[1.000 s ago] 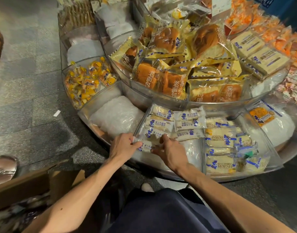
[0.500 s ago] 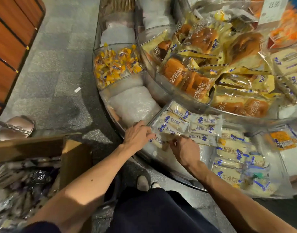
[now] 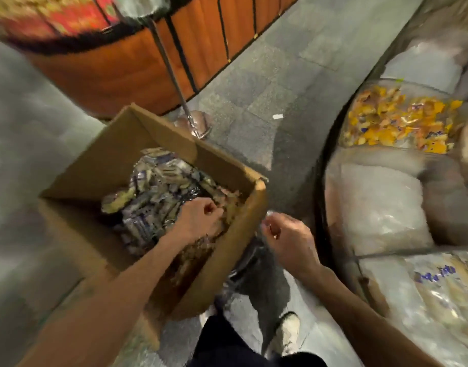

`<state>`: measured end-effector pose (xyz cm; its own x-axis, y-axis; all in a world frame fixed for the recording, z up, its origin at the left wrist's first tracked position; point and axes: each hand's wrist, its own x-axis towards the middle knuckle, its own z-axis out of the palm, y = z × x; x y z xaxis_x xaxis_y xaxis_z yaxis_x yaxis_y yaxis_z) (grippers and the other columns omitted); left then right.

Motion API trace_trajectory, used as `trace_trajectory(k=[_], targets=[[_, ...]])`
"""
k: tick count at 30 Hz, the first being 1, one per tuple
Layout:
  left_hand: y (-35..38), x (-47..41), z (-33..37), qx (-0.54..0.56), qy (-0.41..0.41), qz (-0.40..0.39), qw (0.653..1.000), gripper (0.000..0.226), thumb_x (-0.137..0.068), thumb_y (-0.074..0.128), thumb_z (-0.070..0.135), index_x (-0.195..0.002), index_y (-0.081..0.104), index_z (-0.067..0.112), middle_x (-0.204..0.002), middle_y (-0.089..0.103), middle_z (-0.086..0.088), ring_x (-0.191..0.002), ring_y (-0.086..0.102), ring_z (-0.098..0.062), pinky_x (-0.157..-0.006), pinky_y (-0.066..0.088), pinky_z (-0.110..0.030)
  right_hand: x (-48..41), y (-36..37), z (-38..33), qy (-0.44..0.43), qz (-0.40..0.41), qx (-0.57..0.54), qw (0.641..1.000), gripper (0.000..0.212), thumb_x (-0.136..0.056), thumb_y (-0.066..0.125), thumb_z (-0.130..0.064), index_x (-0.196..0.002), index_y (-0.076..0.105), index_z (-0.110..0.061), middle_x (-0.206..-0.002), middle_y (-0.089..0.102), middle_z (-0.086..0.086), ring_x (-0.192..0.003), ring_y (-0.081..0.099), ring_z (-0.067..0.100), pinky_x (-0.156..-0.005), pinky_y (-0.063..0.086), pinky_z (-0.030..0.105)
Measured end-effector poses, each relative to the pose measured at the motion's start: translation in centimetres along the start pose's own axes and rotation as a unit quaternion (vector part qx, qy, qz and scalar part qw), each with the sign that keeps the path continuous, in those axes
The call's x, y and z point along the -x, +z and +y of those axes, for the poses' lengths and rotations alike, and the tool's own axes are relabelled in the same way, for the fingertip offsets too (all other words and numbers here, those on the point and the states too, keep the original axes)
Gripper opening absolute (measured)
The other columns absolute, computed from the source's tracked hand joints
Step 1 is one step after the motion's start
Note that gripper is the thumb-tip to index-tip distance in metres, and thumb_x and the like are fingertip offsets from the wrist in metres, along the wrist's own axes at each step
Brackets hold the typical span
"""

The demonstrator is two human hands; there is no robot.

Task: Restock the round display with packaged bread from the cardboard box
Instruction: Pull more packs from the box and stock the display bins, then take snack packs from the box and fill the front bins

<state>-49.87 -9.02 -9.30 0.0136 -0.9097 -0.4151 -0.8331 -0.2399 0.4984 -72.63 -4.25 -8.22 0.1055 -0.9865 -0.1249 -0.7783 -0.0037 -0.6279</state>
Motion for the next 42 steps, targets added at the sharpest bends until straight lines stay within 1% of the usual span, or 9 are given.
trace_trajectory(k=[7,11,14,17,20,25,34,39,42], targets=[[-1.1,-4.9,-20.1,-0.014,-0.177,-0.049,0.983,0.039,-0.093,0.063,0.042,-0.120,0.058,0.014,-0.114,0.065,-0.008,-0.108,0.061,-0.029,-0.089,0.052,-0.040,-10.0,13.5,-8.2,-0.031,-0.186,0.033,0.982,0.019,-0.096,0.056,-0.029,-0.106,0.065,-0.015,-0.101,0.068,0.002,-0.096,0.062,0.020,-0.081,0.046,0.033],[-1.8,-10.3,-28.1,-0.150,-0.080,-0.186,0.968,0.064,-0.087,0.072,0.040,-0.143,0.046,0.024,-0.144,0.050,-0.007,-0.133,0.046,-0.029,-0.108,0.041,-0.040,-14.2,24.5,-8.8,0.038,-0.264,0.068,0.961,0.024,-0.095,0.057,-0.027,-0.114,0.062,-0.014,-0.110,0.068,0.010,-0.105,0.062,0.030,-0.085,0.047,0.036],[-2.3,-13.4,-31.6,-0.334,0.062,-0.250,0.907,0.081,-0.092,0.067,0.030,-0.157,0.019,0.026,-0.161,0.024,-0.005,-0.147,0.023,-0.029,-0.115,0.031,-0.044,-15.7,31.5,-8.3,0.050,-0.320,0.082,0.942,0.036,-0.091,0.061,-0.021,-0.126,0.057,-0.013,-0.123,0.062,0.012,-0.112,0.060,0.031,-0.087,0.048,0.035],[-2.2,-15.8,-33.3,-0.425,0.170,-0.290,0.841,0.074,-0.101,0.050,0.017,-0.159,0.005,0.025,-0.166,0.008,-0.001,-0.151,0.012,-0.028,-0.119,0.022,-0.047,-17.0,36.1,-7.2,0.028,-0.368,0.139,0.919,0.066,-0.087,0.066,-0.018,-0.147,0.039,-0.013,-0.151,0.039,0.012,-0.141,0.036,0.030,-0.110,0.039,0.037],[-1.9,-17.2,-34.3,-0.506,0.238,-0.305,0.771,0.067,-0.104,0.042,0.018,-0.159,0.004,0.025,-0.166,0.009,-0.002,-0.149,0.016,-0.030,-0.118,0.020,-0.047,-17.6,37.6,-7.1,-0.012,-0.404,0.210,0.890,0.087,-0.087,0.072,-0.030,-0.155,0.021,-0.012,-0.164,0.018,0.008,-0.151,0.012,0.028,-0.118,0.028,0.046],[-2.1,-17.0,-33.3,-0.556,0.251,-0.314,0.727,0.066,-0.101,0.051,0.024,-0.157,0.017,0.020,-0.163,0.017,-0.007,-0.147,0.016,-0.030,-0.116,0.025,-0.047,-17.1,37.0,-8.6,-0.037,-0.379,0.310,0.871,0.091,-0.087,0.071,-0.040,-0.156,0.017,-0.015,-0.156,0.029,0.009,-0.141,0.025,0.036,-0.109,0.032,0.054],[-4.0,-14.6,-31.7,-0.569,0.229,-0.306,0.728,0.043,-0.097,0.056,0.036,-0.135,0.056,0.016,-0.146,0.049,-0.008,-0.140,0.035,-0.031,-0.117,0.023,-0.053,-17.8,35.0,-9.7,0.006,-0.404,0.301,0.864,0.050,-0.093,0.064,-0.024,-0.141,0.051,-0.018,-0.154,0.038,0.009,-0.148,0.016,0.036,-0.113,0.027,0.061],[-5.1,-13.3,-30.9,-0.433,0.164,-0.321,0.826,0.049,-0.086,0.071,0.047,-0.122,0.057,0.018,-0.122,0.061,-0.003,-0.110,0.060,-0.022,-0.087,0.045,-0.034,-17.6,32.4,-8.7,-0.014,-0.349,0.252,0.903,0.041,-0.089,0.069,-0.029,-0.127,0.057,-0.019,-0.138,0.055,0.007,-0.129,0.043,0.035,-0.104,0.042,0.048],[-5.9,-13.0,-30.6,-0.364,0.110,-0.278,0.882,0.054,-0.082,0.072,0.052,-0.122,0.055,0.020,-0.118,0.062,-0.004,-0.105,0.061,-0.023,-0.087,0.051,-0.037,-17.7,30.1,-9.1,-0.044,-0.290,0.220,0.930,0.035,-0.088,0.068,-0.026,-0.122,0.061,-0.018,-0.134,0.058,0.007,-0.122,0.049,0.035,-0.101,0.043,0.044]])
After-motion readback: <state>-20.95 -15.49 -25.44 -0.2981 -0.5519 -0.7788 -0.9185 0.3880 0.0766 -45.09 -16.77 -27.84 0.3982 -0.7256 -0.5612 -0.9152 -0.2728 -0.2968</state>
